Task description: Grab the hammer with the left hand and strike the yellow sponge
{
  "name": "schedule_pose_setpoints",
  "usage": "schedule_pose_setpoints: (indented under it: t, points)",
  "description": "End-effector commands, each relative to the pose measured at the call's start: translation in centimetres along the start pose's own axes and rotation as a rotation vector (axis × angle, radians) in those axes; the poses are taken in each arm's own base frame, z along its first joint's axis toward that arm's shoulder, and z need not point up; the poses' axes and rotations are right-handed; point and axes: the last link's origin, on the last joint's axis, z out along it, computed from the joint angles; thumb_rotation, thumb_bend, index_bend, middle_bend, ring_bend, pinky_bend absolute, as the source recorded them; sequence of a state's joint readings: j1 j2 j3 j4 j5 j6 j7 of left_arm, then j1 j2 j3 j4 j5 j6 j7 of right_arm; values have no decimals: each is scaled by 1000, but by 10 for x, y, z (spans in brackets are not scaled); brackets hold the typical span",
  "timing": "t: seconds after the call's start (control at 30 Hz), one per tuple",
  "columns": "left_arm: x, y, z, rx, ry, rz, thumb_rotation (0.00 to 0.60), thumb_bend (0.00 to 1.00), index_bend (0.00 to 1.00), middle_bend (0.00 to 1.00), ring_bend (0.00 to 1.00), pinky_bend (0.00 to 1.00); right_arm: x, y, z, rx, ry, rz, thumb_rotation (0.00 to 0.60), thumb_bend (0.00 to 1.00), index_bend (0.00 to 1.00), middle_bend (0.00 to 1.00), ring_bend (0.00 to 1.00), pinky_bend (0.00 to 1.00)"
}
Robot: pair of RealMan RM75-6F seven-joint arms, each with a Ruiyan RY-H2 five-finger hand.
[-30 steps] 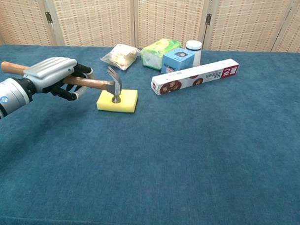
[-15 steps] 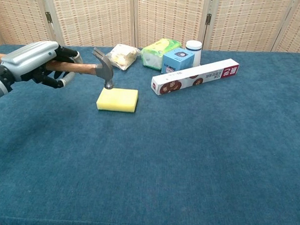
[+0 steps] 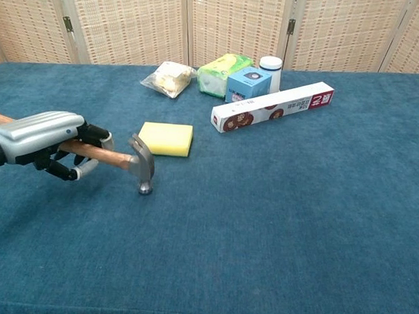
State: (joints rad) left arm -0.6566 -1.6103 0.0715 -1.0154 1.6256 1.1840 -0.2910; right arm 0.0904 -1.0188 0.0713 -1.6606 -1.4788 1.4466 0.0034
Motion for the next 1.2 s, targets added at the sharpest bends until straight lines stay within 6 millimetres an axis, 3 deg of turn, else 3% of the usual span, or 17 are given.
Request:
schedule_pose_setpoints:
  t: [0.03, 0.2, 0.47, 0.67, 0.83, 1.0, 1.2]
  points:
    - [7, 0, -1, 30, -23, -13, 600, 234, 237, 338, 372, 523, 0, 1, 0, -2, 3, 2, 600, 201, 0, 120, 72, 92]
    - [27, -4, -6, 88, -31, -53, 600, 204, 122, 218, 235, 337, 1, 1, 0, -2, 6, 3, 600, 201, 0, 120, 72, 92]
    - [67, -22, -35, 284, 130, -125, 600, 203, 124, 206, 228, 311, 1, 3, 2, 3, 0, 3, 600, 205, 0, 120, 72, 92]
    - [85, -41, -81, 499, 219, -92, 600, 204, 168, 207, 236, 311, 2, 6, 2, 15, -13, 16, 600, 206, 0, 121, 72, 92]
    - [85, -49, -127, 646, 256, 11, 600, 204, 213, 207, 241, 311, 2, 8, 5, 38, -15, 70, 600, 207, 0, 131, 72, 92]
    - [84, -46, -164, 714, 221, 78, 600, 204, 223, 207, 241, 311, -1, 10, 9, 46, -18, 99, 600, 208, 0, 137, 72, 92]
    - [83, -30, -193, 721, 216, 109, 600, 203, 242, 207, 241, 311, -4, 6, 5, 67, -32, 167, 600, 208, 0, 141, 72, 92]
